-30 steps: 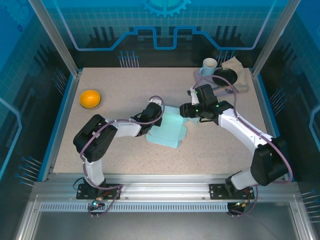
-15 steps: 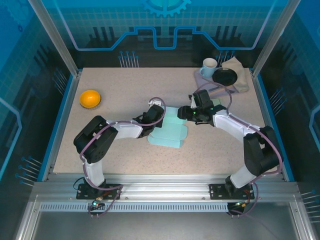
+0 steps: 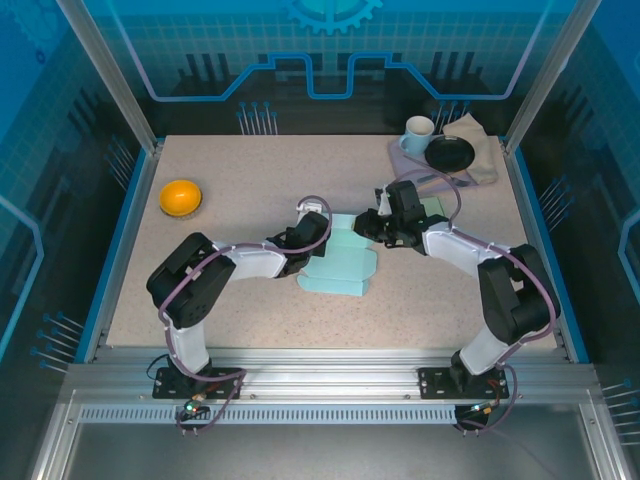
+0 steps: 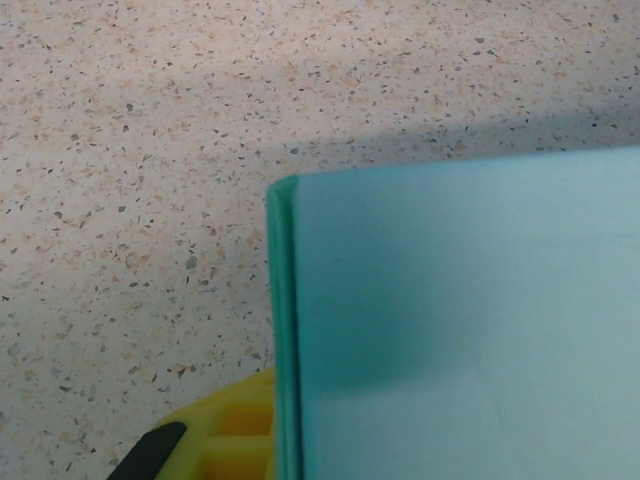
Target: Fold the paper box
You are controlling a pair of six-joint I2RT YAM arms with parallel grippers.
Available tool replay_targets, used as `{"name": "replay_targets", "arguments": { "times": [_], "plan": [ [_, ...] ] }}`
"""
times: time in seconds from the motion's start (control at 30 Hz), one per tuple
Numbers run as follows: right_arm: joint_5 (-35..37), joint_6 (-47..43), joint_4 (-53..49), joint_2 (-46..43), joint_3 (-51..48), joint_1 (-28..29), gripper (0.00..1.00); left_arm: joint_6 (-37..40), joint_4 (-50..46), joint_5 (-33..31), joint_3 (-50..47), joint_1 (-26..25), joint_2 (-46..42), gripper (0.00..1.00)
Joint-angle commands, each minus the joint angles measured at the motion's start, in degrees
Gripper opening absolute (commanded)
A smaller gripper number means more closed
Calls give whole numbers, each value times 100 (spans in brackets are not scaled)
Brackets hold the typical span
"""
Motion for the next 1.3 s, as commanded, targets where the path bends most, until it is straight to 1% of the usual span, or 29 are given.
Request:
{"name": "replay_targets", "arguments": {
  "times": [0.0, 0.03, 0.07, 0.13, 0.17, 0.2, 0.27, 0.37, 0.53, 0.67, 0.8, 1.0, 1.07, 1.13, 1.17, 1.27],
  "plan": [
    [239, -174, 18, -160, -127, 32, 6, -68, -720, 85, -51, -159, 24, 2],
    [249, -172, 11, -156, -140, 28, 6, -102, -732, 72, -48, -160, 24, 2],
    [261, -170, 11, -148, -138, 28, 8, -158, -787, 47, -26, -158, 24, 2],
    [311, -161, -96, -169, -121, 29, 32, -235, -886, -26, 1, -160, 24, 2],
    [372, -213, -205, -209, -113, 28, 38, -259, -933, -82, 25, -162, 17, 2],
    [452, -292, -308, -276, -119, 26, 42, -292, -1003, -141, 48, -158, 9, 2],
    [687, -484, -504, -473, -182, 20, 48, -331, -1096, -215, 79, -164, -17, 2],
    [867, -640, -546, -736, -428, -110, 47, -367, -1167, -210, 49, -164, -79, 2],
    [1089, -596, -368, -874, -810, -410, 40, -450, -1282, -220, 17, -164, -104, 2],
    [1090, -706, -338, -516, -695, -438, 28, -499, -1341, -197, 35, -158, -121, 2],
    [1193, -669, -103, -87, -596, -443, 22, -526, -1363, -137, 78, -164, -133, 2],
    [1385, -570, -2, 457, -331, -397, 16, -573, -1402, -60, 88, -160, -124, 2],
    [1695, -576, 22, 465, -375, -344, 15, -615, -1456, -73, 114, -160, -116, 2],
    [1989, -594, 250, 343, -646, -322, 14, -651, -1528, -73, 140, -158, -116, 2],
    [2004, -640, 378, 326, -735, -347, 14, -668, -1524, -50, 149, -159, -116, 2],
    [1469, -896, 755, 496, -694, -393, 13, -716, -1489, 71, 149, -158, -98, 3]
  ]
}}
